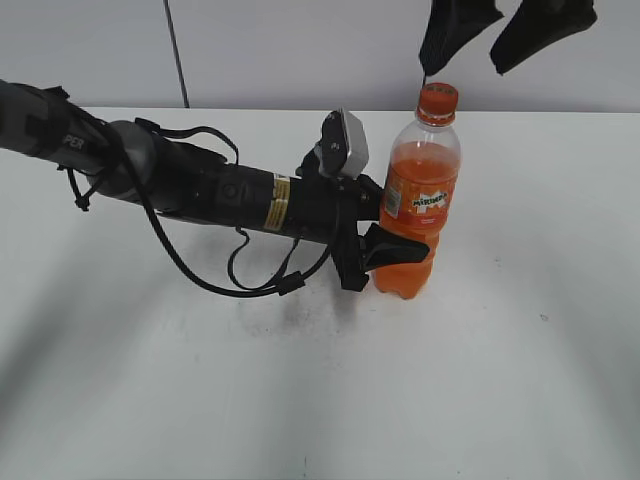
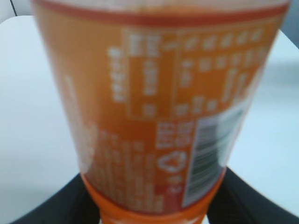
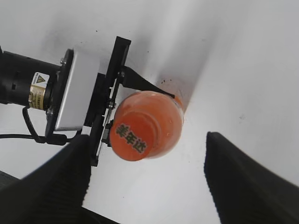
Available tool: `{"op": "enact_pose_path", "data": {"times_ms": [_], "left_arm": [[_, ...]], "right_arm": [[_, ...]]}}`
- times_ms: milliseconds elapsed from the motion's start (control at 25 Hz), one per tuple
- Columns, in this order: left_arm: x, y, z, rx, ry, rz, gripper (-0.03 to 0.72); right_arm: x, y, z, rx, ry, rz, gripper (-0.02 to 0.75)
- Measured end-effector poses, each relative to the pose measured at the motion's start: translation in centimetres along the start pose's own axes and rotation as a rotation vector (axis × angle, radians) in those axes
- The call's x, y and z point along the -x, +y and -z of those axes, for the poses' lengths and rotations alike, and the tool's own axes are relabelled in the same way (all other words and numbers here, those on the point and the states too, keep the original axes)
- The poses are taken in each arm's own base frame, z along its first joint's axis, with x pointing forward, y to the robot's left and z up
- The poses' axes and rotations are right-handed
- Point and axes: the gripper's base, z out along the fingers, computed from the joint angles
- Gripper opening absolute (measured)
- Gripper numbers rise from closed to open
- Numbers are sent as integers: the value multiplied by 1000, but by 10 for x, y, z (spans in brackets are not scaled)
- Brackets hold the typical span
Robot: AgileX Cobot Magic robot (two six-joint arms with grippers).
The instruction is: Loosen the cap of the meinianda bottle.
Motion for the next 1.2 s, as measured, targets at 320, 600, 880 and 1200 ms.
{"op": "enact_pose_path", "data": {"times_ms": [320, 600, 880, 1200], "left_arm": [[0, 0, 0, 0, 0, 0, 382], [0, 0, 0, 0, 0, 0, 382], [0, 0, 0, 0, 0, 0, 382], [0, 0, 0, -4, 1, -3, 382]], "right_arm": [[2, 9, -32, 9, 76, 11, 475], [2, 7, -38, 0, 88, 13, 340], [2, 7, -38, 12, 87, 258, 273], [2, 8, -38, 66, 77, 1330, 273]]}}
